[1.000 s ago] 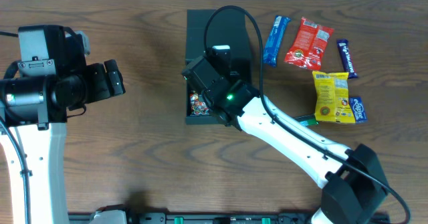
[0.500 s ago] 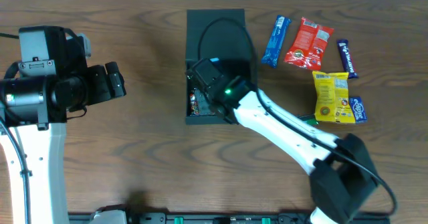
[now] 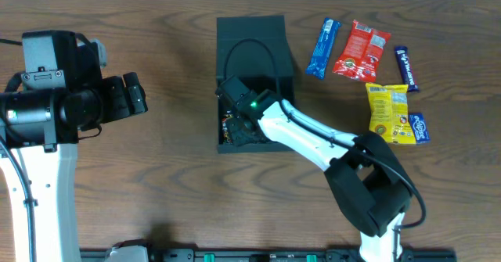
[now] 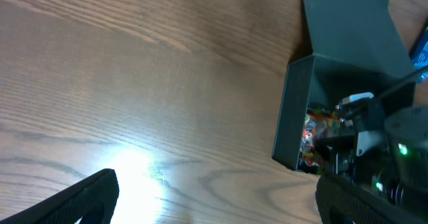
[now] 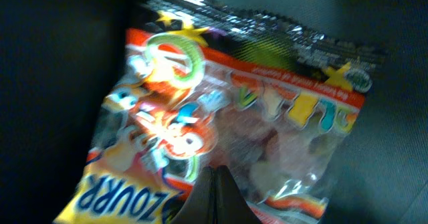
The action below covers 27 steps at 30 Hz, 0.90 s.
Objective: Pack container
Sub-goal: 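Lower the Haribo bag into the box and release it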
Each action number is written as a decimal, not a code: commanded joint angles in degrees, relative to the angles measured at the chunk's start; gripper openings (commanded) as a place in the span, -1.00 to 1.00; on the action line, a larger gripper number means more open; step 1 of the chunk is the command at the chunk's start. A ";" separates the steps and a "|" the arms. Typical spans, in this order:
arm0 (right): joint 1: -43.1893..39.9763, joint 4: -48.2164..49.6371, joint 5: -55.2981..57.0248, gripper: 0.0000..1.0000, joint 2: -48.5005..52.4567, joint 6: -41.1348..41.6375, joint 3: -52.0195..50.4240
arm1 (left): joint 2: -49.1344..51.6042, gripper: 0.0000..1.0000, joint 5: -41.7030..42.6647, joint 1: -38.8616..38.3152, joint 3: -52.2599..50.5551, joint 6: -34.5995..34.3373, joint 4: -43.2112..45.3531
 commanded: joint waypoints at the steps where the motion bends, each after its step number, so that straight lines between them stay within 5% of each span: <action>1: -1.68 -0.52 -1.27 -0.97 2.43 -1.51 0.28 | 0.09 0.90 0.04 0.20 0.33 0.42 -0.07; 15: -3.21 -11.39 -3.87 -0.97 -11.50 -9.05 8.26 | 0.15 0.91 0.02 0.20 0.31 0.85 0.48; 18: -3.02 -14.95 -8.92 -0.23 -13.84 -13.64 8.26 | 0.15 0.90 0.02 0.20 0.31 0.85 0.61; 27: 2.56 -17.09 -3.96 -0.04 -13.51 -24.46 4.31 | 0.15 0.91 0.00 0.20 0.31 2.21 1.33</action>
